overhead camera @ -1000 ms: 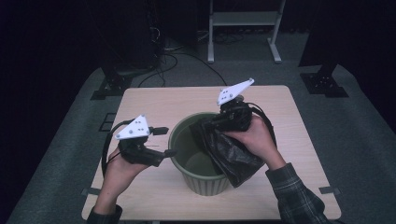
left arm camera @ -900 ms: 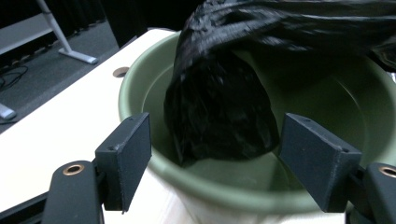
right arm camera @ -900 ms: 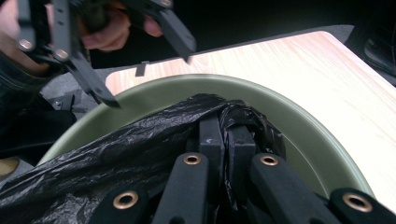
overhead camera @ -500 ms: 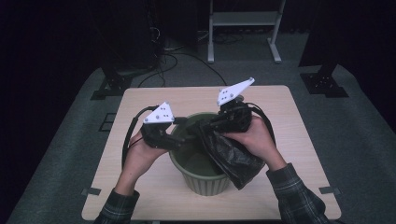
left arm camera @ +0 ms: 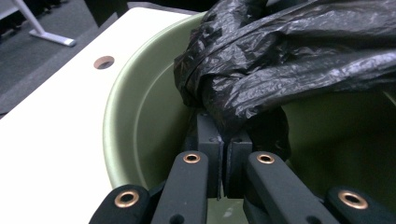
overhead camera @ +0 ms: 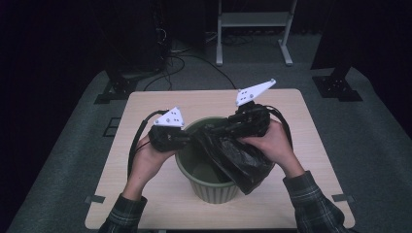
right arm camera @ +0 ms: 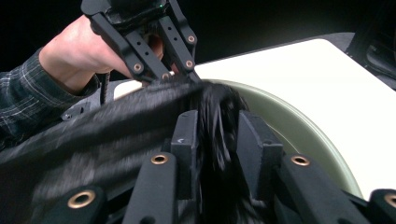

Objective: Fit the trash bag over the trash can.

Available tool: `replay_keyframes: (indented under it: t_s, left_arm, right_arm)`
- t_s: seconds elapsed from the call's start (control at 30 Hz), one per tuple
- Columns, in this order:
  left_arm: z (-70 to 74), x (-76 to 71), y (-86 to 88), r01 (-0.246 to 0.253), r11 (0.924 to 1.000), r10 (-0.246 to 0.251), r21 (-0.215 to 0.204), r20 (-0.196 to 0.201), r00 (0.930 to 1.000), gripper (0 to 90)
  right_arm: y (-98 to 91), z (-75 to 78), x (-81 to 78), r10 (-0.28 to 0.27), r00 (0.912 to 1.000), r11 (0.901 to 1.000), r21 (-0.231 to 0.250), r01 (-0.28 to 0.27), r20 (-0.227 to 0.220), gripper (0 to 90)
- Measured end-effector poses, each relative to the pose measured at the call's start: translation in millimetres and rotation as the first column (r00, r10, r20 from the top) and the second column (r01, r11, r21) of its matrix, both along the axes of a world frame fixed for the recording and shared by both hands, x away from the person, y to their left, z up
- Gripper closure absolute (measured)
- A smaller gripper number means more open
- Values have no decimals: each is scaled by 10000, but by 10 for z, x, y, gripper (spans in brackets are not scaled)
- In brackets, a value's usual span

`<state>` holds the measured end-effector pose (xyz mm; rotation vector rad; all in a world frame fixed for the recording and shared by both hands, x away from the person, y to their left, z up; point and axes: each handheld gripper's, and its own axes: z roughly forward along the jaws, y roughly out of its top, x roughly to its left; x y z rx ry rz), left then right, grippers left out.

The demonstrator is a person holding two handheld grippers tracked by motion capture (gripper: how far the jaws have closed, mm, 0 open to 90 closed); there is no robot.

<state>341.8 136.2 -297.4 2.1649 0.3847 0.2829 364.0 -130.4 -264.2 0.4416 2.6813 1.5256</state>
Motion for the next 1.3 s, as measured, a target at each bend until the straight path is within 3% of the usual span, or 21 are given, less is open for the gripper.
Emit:
replay_keyframes:
  t_s: [0.23,0.5,0.57,0.63,0.67,0.7,0.77,0.93,1.13,1.3]
  left_arm:
    - [-24,51,39,-324,9995,324,58,-52,9995,880]
    - [-76,96,58,-613,9980,615,129,-154,9980,861]
    - [-85,95,60,-740,9972,741,140,-109,9972,753]
    - [-89,97,74,-643,9979,642,-31,-314,9974,612]
    - [-87,87,80,-576,9982,570,-172,-333,9978,612]
    - [-82,76,79,-518,9984,511,-213,-327,9982,469]
    - [-60,27,73,-535,9983,529,-219,-249,9983,379]
    - [2,-89,74,-373,9993,373,-70,-54,9993,290]
    - [102,-173,108,-177,9997,180,-186,160,9997,289]
    - [84,-148,98,-250,9995,252,-177,115,9996,298]
  right_arm:
    - [-236,14,-65,-343,9993,9994,56,342,167,651]
    - [-661,-24,-203,-975,9950,9951,209,971,223,646]
    - [-764,-42,-248,-1156,9931,9931,234,1151,197,636]
    - [-843,-57,-278,-1254,9919,9918,294,1248,195,635]
    - [-883,-64,-293,-1327,9910,9907,328,1320,194,636]
    - [-922,-75,-305,-1373,9904,9901,335,1366,186,636]
    - [-963,-88,-322,-1459,9892,9888,355,1452,170,635]
    - [-1027,-115,-350,-1592,9871,9866,396,1584,179,633]
    - [-1163,-140,-339,-2008,9795,9786,493,1998,173,616]
    - [-1280,-170,-369,-2217,9751,9738,537,2208,114,597]
